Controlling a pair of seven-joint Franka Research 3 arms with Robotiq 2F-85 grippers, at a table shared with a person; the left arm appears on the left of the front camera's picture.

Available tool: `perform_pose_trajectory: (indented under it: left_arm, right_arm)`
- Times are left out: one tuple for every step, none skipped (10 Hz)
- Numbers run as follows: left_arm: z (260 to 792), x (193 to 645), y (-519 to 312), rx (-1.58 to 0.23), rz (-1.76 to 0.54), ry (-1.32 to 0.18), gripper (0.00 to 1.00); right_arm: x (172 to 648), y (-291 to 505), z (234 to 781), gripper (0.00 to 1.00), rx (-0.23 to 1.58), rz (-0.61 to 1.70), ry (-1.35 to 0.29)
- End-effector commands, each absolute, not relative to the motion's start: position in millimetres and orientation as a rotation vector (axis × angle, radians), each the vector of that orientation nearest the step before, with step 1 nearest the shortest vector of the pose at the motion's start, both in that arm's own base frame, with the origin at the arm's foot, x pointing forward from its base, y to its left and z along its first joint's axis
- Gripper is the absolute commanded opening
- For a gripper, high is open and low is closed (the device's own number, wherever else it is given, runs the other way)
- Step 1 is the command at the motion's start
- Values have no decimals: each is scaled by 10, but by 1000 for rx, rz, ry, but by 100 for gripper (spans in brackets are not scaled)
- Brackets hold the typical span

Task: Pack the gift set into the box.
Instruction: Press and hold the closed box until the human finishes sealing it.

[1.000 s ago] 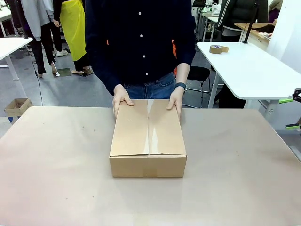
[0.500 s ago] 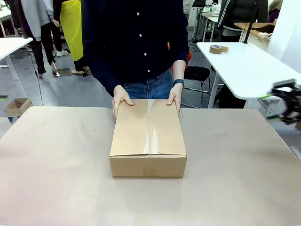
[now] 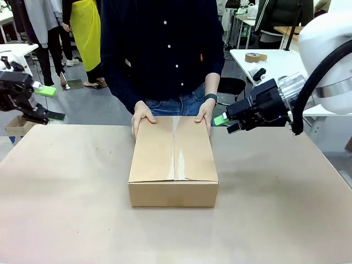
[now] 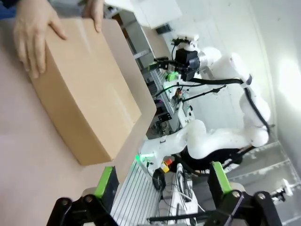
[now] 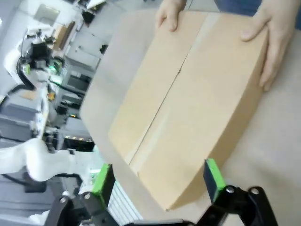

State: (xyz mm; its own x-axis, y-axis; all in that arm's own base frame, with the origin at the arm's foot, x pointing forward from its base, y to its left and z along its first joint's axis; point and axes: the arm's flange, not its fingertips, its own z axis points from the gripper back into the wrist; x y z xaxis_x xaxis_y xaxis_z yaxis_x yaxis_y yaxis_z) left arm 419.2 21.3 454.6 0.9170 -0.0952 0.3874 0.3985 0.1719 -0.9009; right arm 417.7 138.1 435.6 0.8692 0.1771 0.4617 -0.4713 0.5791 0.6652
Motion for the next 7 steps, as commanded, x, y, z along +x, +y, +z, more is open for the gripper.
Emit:
perform_pose_trajectory:
  left_arm:
    - [4717,4207,358,-1348,-354,-269,100]
    - [4717,4207,358,-1348,-354,-269,100]
    - [4588,4204,258,-1353,-354,-273,100]
    - [4598,4227,-72,-1460,-743,-475,100]
    - [4610,4219,-243,-1433,-1019,-843,100]
    - [4565,4179,-337,-1412,-1200,-973,100]
    - [4485,4143,-412,-1345,-1391,-1080,100]
  right_arm:
    - [4210,1219,4484,100,886,236,-362]
    - [4177,1381,4356,100,877,389,-367]
    - [4242,1778,4329,100,856,874,-279]
    - [4297,1967,4305,100,773,1131,-430]
    - [4300,2037,4283,100,851,1400,-565]
    - [4319,2051,4287,100,846,1558,-773]
    - [4334,2048,4286,100,820,1615,-955]
